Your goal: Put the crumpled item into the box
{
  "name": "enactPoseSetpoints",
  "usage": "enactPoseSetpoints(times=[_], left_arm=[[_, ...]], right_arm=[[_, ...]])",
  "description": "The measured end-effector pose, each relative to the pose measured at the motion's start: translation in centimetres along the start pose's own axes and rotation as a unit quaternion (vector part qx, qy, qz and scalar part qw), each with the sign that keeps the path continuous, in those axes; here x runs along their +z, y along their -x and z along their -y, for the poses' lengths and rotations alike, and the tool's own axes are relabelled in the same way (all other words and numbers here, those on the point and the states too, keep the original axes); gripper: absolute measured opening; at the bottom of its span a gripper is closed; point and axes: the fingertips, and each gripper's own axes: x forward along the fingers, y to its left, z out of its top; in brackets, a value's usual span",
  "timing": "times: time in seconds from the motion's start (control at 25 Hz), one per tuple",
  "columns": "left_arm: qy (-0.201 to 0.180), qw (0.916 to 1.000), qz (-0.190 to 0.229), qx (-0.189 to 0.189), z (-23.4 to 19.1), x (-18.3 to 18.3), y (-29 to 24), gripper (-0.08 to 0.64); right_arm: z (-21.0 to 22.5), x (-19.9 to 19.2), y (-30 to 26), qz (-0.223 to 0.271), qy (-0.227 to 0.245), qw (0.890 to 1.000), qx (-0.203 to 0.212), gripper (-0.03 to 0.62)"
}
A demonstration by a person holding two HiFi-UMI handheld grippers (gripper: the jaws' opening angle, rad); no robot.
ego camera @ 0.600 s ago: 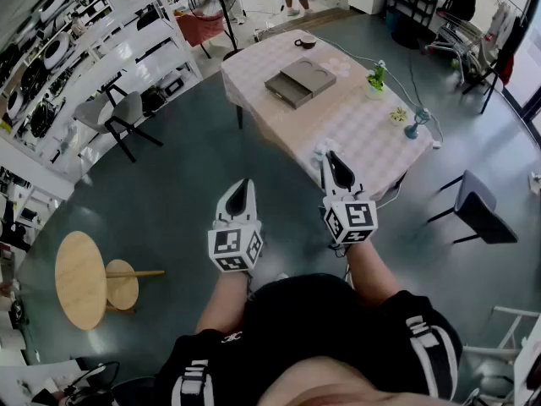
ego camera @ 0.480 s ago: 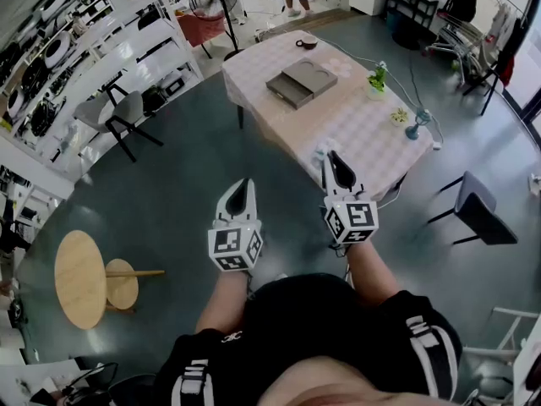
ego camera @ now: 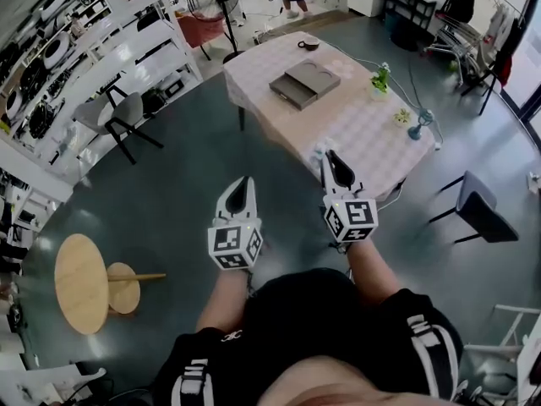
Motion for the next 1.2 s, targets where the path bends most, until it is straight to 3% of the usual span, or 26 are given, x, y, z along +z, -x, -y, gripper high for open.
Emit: enactPoseSetpoints(times=[0.36, 0.64, 1.2], left_arm=[[-0.009, 0.9999, 0.007, -0.011, -3.7, -0.7, 1.9, 0.002], [-0.007, 0.9999, -0.003, -0.014, -4.3, -2.0, 1.0, 0.002], [-0.023, 0.9995, -0.019, -0.006, -10.6, -2.1, -10.7, 0.002]], right_arm=[[-3.6, -1.4, 0.2, 0.007, 0.004, 1.000, -0.017, 0.046], [-3.4, -2.4, -0.9, -0.001, 0.000, 1.000, -0.019, 0.046], [0.9, -5.9, -14.2, -0.016, -0.012, 0.999, -0.025, 0.046]])
